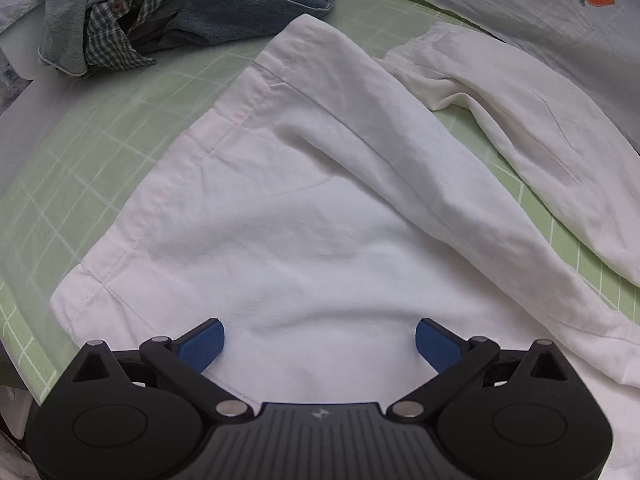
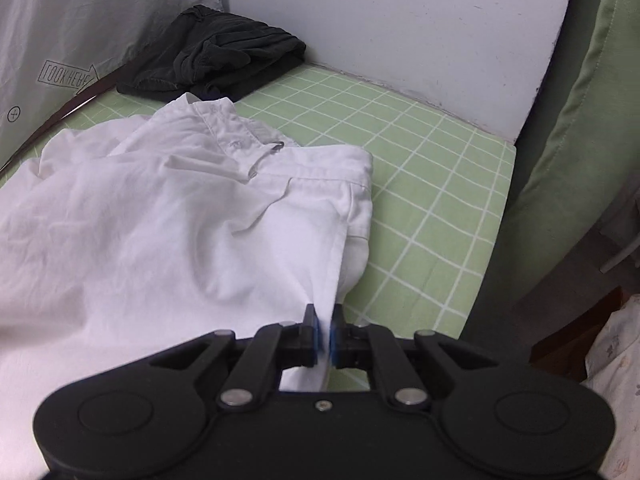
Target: Fold clothes
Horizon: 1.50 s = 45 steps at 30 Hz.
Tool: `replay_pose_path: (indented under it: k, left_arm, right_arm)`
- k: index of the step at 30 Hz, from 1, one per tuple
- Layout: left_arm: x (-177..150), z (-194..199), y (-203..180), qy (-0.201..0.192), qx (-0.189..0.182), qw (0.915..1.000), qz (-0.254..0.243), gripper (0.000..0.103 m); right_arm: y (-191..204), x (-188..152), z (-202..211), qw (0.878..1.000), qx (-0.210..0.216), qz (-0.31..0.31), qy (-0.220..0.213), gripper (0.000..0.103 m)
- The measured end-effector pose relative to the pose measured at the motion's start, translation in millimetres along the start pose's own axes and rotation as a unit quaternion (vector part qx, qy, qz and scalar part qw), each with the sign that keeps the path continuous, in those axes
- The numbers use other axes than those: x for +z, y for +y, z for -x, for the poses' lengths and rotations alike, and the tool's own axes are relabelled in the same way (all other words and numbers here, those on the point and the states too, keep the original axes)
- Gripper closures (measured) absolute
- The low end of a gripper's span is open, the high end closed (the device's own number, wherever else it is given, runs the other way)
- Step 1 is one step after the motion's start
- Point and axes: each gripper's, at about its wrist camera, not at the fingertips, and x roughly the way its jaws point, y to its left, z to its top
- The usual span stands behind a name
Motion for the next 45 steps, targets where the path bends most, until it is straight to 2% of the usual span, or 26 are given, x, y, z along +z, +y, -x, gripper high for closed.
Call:
replay_pose_path:
  k: [2, 4, 5, 8, 10, 11, 13, 15, 17, 21, 23, 25, 27, 28, 32, 36, 41, 45]
  left_arm:
    - [-1.7, 6.8, 19.3, -0.013, 0.005, 0.9996, 0.026, 0.002]
    - [-5.0, 15.9, 41.1, -0.027, 0.014, 0.9981, 0.054, 0.003]
    - [-6.7, 20.3, 51.6, -0.034, 0.02, 0.9969, 0.068, 0.003]
    - [-13.4, 30.0, 82.9, -0.053, 0.043, 0.9921, 0.105, 0.003]
    - [-18.6, 32.1, 98.7, -0.054, 0.055, 0.9888, 0.127, 0.004]
    - [-21.7, 31.7, 106.0, -0.052, 0.06, 0.9873, 0.137, 0.004]
    - [-28.1, 30.3, 115.6, -0.05, 0.061, 0.985, 0.153, 0.004]
    - [-33.8, 28.3, 121.5, -0.05, 0.055, 0.9833, 0.166, 0.005]
    - [-35.5, 24.7, 120.8, -0.052, 0.044, 0.9831, 0.17, 0.015]
    - [-33.1, 19.1, 111.8, -0.057, 0.038, 0.9851, 0.158, 0.037]
    - [-29.6, 17.3, 107.9, -0.063, 0.037, 0.986, 0.15, 0.067]
    - [-26.0, 16.5, 107.3, -0.066, 0.038, 0.9859, 0.149, 0.087]
    - [-22.9, 16.6, 109.9, -0.067, 0.033, 0.985, 0.155, 0.094]
    - [-22.5, 17.7, 112.0, -0.068, 0.029, 0.9841, 0.161, 0.097]
    - [-21.8, 28.5, 122.3, -0.077, 0.024, 0.9804, 0.18, 0.098]
    - [-22.5, 41.6, 136.5, -0.083, 0.026, 0.9789, 0.185, 0.098]
    - [-30.8, 43.5, 151.9, -0.08, 0.061, 0.9819, 0.161, 0.098]
    - [-39.4, 41.4, 169.0, -0.069, 0.068, 0.9803, 0.172, 0.098]
  right_arm:
    - [3.0, 3.1, -0.4, 1.0, 0.006, 0.002, -0.004, 0.095]
    - [3.9, 6.4, -2.6, 1.0, 0.028, -0.014, 0.0, 0.086]
    - [4.5, 7.3, -4.1, 0.999, 0.037, -0.024, 0.004, 0.076]
    - [8.8, 4.8, -5.9, 0.999, 0.039, -0.032, 0.007, 0.07]
    - [8.2, 2.9, -6.7, 0.998, 0.045, -0.037, 0.01, 0.062]
    - [7.2, 2.1, -7.3, 0.998, 0.05, -0.042, 0.012, 0.054]
    - [5.0, 0.5, -8.4, 0.997, 0.06, -0.053, 0.017, 0.05]
    - [2.9, -1.2, -9.6, 0.995, 0.069, -0.063, 0.021, 0.04]
    - [0.8, -2.8, -11.1, 0.994, 0.078, -0.074, 0.027, 0.036]
    - [-1.9, -4.6, -15.3, 0.993, 0.075, -0.081, 0.031, 0.035]
    - [-2.2, -4.3, -15.1, 0.994, 0.076, -0.076, 0.028, 0.04]
    - [-3.7, -3.6, -13.6, 0.995, 0.072, -0.069, 0.024, 0.057]
    - [-7.7, -3.0, -11.5, 0.996, 0.066, -0.064, 0.018, 0.09]
    - [-11.0, -2.8, -9.9, 0.996, 0.064, -0.065, 0.015, 0.095]
    - [-22.7, -4.0, 2.1, 0.996, 0.055, -0.068, 0.0, 0.096]
    - [-19.9, -10.4, 19.2, 0.999, 0.031, -0.015, -0.021, 0.096]
    - [-17.2, -25.0, 31.6, 0.999, 0.023, 0.027, -0.023, 0.096]
    - [-15.0, -38.2, 35.6, 0.998, 0.016, 0.051, -0.017, 0.096]
